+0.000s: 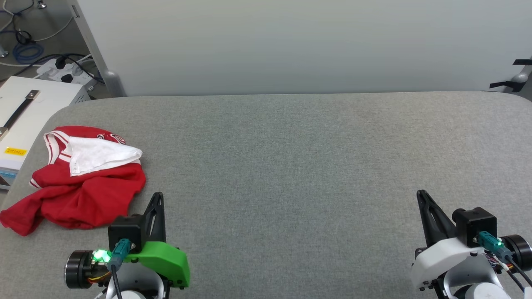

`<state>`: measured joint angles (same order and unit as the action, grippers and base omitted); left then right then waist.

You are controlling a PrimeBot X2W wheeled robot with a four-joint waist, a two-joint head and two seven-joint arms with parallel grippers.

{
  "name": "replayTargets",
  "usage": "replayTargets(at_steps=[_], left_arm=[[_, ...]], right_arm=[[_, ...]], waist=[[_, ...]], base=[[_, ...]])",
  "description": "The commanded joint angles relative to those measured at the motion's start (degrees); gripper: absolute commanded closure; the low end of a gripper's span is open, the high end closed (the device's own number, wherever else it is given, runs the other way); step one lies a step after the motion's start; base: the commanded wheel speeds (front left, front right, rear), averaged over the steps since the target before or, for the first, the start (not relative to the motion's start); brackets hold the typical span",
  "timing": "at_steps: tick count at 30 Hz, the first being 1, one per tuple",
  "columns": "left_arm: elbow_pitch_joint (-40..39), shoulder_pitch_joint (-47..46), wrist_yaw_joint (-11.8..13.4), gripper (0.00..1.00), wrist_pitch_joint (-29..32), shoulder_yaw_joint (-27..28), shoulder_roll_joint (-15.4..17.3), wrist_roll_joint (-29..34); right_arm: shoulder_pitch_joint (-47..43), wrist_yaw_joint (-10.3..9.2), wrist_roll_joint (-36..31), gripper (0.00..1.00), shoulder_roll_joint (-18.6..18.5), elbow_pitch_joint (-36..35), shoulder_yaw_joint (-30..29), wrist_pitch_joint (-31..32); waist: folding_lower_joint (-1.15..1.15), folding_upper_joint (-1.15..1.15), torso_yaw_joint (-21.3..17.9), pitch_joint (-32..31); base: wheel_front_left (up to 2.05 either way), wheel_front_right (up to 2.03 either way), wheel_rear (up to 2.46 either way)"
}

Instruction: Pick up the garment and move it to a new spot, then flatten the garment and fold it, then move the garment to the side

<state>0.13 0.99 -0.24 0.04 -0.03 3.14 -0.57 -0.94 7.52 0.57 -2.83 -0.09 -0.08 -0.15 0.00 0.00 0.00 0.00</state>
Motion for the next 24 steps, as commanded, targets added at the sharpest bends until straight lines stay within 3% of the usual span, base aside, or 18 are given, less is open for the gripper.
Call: replayTargets(at_steps=[1, 24], left_arm=[[-0.13, -0.99, 0.24, 1.00, -0.04, 0.03, -0.26, 0.57], [-0.13, -0.99, 0.24, 1.00, -0.04, 0.03, -0.26, 0.57]], right_arm=[[0.94, -0.03, -0.57, 1.00, -0.05, 0.09, 0.08, 0.15], [0.94, -0.03, -0.57, 1.00, -0.05, 0.09, 0.08, 0.15]], waist=[[0.00, 0.00, 0.00, 0.00], [0.00, 0.00, 0.00, 0.00]], base=[[0.00, 0.00, 0.00], [0.00, 0.00, 0.00]])
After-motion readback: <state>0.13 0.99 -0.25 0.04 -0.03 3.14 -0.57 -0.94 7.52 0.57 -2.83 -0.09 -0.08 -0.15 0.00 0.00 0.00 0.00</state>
